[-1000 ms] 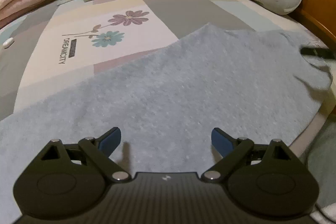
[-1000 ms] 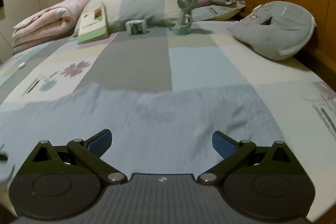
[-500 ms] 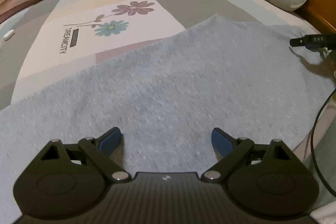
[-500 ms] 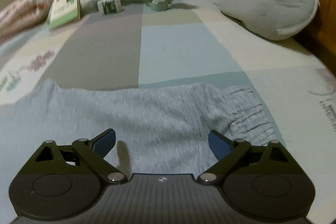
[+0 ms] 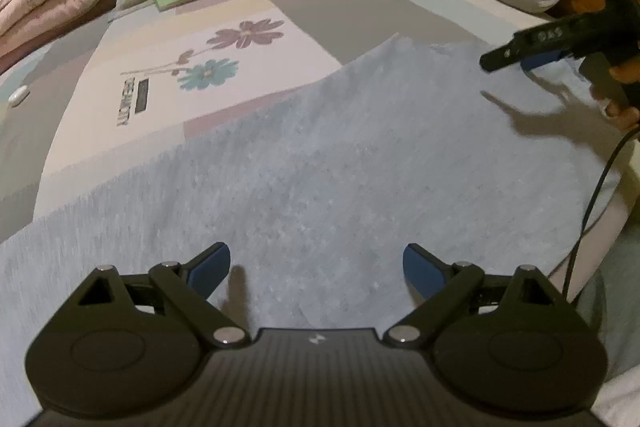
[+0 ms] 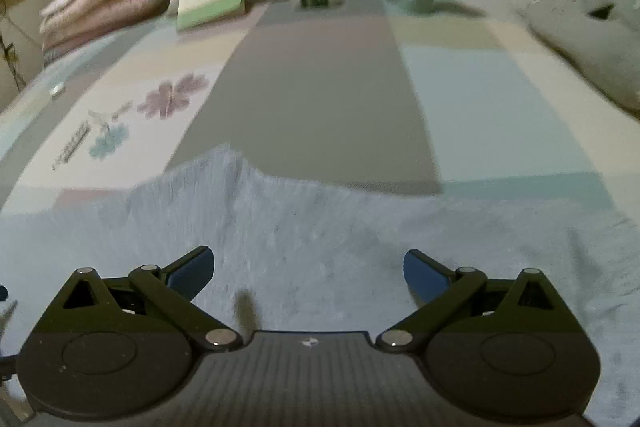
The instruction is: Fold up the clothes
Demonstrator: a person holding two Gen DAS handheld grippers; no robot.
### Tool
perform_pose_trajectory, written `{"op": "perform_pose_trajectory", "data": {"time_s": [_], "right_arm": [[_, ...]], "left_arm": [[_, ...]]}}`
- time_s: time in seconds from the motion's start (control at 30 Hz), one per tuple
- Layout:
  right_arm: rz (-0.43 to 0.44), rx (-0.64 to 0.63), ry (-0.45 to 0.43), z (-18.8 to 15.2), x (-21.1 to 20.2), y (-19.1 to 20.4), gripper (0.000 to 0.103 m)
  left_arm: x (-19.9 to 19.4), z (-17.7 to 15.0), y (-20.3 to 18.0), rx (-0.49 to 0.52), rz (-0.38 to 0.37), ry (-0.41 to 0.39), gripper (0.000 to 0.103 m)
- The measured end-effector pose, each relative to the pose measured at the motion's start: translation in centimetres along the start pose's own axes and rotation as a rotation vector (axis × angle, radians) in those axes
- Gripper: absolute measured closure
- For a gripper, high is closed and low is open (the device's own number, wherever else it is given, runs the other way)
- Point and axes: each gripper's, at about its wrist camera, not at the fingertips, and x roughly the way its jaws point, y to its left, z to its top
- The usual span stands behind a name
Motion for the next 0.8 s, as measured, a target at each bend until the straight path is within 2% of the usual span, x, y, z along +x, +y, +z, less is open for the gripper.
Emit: {"op": "perform_pose_trajectory", "data": {"time_s": [0.17, 0.3, 0.5, 0.7, 0.8], "right_arm": [[-0.091, -0.013, -0.011, -0.2, 1.0, -0.9, 0.001], [-0.078, -0.015, -0.023, -0.4, -0.9, -0.7, 0.001], [-0.059, -0.019, -0.043, -0.8, -3.6, -0.5, 0.0], [0.036, -0.054, -0.07, -3.6, -9.0, 1.9, 0.0], [0.044, -0.039, -0.061, -5.2, -9.9, 2.3, 0.0]], "left_arm": [[0.5, -0.1, 0.2, -0.007, -0.01, 0.014, 0.01], [0.7, -0.1, 0.3, -0.013, -0.016, 0.019, 0.01], [-0.6, 0.3, -0.4, 0.0, -0.06, -0.018, 0.01], [-0.5, 0.3, -1.3, 0.026, -0.077, -0.005, 0.01], [-0.3, 0.3, -2.0, 0.04, -0.095, 0.005, 0.01]]}}
